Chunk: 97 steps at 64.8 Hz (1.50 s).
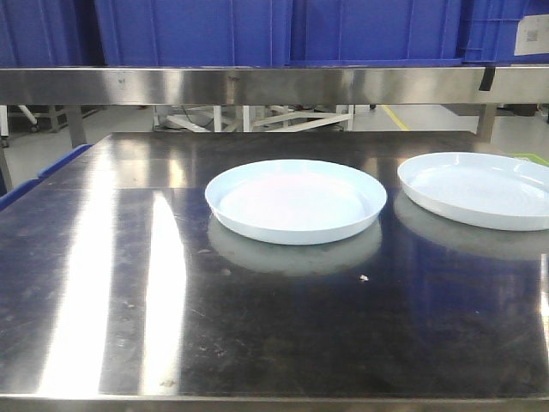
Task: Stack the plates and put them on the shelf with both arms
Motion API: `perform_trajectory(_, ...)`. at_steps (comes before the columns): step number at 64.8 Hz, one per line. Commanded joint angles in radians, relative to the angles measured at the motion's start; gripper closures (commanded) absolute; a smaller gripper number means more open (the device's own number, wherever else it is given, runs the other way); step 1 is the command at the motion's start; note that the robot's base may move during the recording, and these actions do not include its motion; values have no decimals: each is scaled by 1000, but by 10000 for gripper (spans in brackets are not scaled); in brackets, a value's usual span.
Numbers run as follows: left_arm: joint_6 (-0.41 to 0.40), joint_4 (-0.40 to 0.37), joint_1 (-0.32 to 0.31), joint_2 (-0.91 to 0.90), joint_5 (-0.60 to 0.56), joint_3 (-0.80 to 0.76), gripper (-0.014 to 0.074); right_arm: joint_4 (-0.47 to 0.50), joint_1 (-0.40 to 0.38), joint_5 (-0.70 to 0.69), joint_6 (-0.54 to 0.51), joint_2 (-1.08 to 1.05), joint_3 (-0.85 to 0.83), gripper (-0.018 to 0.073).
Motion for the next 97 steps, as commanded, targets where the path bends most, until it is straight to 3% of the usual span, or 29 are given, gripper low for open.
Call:
perform_trajectory(1, -7, 1, 3, 2, -75, -29, 514, -22, -3, -83, -11, -17, 2, 511)
perform_trajectory(13, -7, 1, 3, 2, -75, -29, 514, -22, -3, -100, -11, -17, 2, 511)
perform_trajectory(23, -7, 1, 3, 2, -75, -29, 514, -21, -3, -208, -9, -17, 2, 511)
perform_trajectory(31, -7, 1, 3, 2, -75, -29, 514, 38, -3, -292, 75, -17, -5, 511)
perform_trajectory(43, -7, 1, 3, 2, -75, -29, 514, 61, -3, -226, 97, 47, -69, 511)
perform_trajectory(55, -7, 1, 3, 2, -75, -29, 514, 145, -3, -155, 150, 215, -190, 511)
perform_trajectory(83, -7, 1, 3, 2, -75, -29, 514, 150, -3, 237, 150, 647, -477, 511)
perform_trajectory(97, -7, 1, 3, 2, -75, -29, 514, 149, -3, 300, 149, 839, -627, 511)
